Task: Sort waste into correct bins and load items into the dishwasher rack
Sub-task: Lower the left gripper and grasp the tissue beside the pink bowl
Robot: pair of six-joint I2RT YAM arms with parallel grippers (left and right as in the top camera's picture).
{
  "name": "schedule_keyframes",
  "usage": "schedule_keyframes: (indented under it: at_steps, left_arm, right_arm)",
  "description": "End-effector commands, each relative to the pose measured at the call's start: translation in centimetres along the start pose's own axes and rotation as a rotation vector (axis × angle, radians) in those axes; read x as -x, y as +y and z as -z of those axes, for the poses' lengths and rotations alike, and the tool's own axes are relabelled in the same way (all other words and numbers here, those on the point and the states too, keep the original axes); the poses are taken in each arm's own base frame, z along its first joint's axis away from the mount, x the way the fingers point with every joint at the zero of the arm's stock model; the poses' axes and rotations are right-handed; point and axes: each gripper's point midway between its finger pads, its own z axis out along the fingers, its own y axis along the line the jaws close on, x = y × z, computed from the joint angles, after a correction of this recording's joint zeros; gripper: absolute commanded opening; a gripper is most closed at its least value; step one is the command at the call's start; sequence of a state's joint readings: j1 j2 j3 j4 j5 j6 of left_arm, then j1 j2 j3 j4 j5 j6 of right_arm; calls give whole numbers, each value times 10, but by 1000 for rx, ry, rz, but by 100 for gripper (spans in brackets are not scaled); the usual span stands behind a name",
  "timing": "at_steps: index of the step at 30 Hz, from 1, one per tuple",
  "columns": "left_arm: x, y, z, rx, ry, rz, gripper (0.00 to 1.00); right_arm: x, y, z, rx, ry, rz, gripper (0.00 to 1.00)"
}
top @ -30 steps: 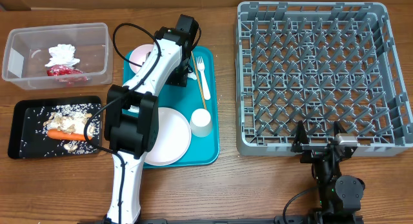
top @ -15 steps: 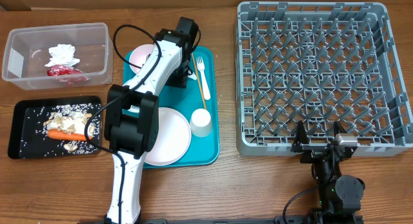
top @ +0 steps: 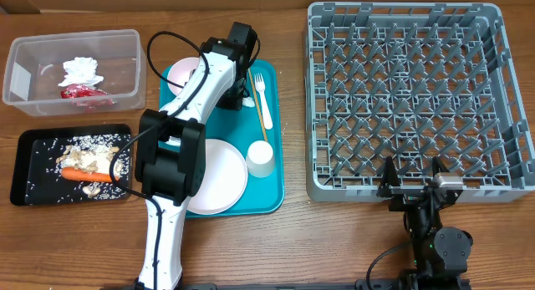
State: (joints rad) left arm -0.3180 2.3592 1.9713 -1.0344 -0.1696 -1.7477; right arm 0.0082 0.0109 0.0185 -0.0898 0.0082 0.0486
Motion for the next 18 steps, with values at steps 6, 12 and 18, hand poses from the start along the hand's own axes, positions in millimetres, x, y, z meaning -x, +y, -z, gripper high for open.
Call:
schedule_keyframes:
  at_steps: [6,12,18]
  left_arm:
    - [7,2,-8,18,-17,-63,10]
    - [-1,-15,14,-32,34,-165,4]
    - [1,-25,58,-52,51,-186,4]
  right_arm:
    - [-1,-1,0,-7,-5,-4,100]
    - [-1,-1,0,-7,-5,-4,100]
    - [-1,-1,0,-7,-5,-4,100]
